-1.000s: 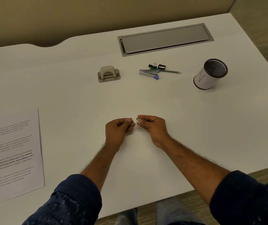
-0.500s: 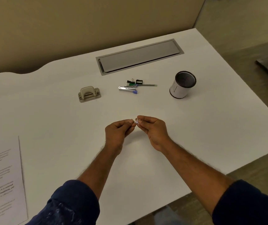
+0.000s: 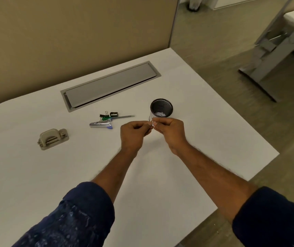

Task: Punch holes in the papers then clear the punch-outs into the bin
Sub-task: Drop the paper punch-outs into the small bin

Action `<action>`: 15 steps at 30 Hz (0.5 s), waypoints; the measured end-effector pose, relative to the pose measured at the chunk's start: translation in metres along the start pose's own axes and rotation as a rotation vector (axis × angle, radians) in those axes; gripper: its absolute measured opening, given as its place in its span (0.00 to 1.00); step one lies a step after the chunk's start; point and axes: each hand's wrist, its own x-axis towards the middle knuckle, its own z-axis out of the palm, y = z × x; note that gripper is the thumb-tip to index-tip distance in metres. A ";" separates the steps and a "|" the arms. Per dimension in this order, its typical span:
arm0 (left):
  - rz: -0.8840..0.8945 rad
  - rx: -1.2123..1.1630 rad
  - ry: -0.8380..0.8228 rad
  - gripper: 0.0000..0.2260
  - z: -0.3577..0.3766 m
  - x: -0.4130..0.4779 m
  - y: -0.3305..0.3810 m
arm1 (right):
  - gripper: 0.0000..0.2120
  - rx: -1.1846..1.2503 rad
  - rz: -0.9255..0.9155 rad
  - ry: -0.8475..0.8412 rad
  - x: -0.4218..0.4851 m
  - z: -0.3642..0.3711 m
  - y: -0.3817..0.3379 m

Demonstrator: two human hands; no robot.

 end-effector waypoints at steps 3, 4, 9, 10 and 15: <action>0.011 0.035 -0.020 0.03 0.025 0.023 0.010 | 0.07 -0.039 -0.041 0.036 0.026 -0.013 -0.012; 0.013 0.052 -0.029 0.03 0.032 0.031 0.013 | 0.07 -0.047 -0.046 0.052 0.035 -0.017 -0.016; -0.017 0.123 -0.048 0.02 0.057 0.066 0.025 | 0.07 -0.158 -0.085 0.085 0.070 -0.030 -0.025; -0.024 0.160 -0.049 0.03 0.060 0.072 0.027 | 0.07 -0.180 -0.099 0.082 0.075 -0.031 -0.026; -0.046 0.310 -0.050 0.04 0.067 0.094 0.031 | 0.05 -0.444 -0.271 0.065 0.098 -0.033 -0.031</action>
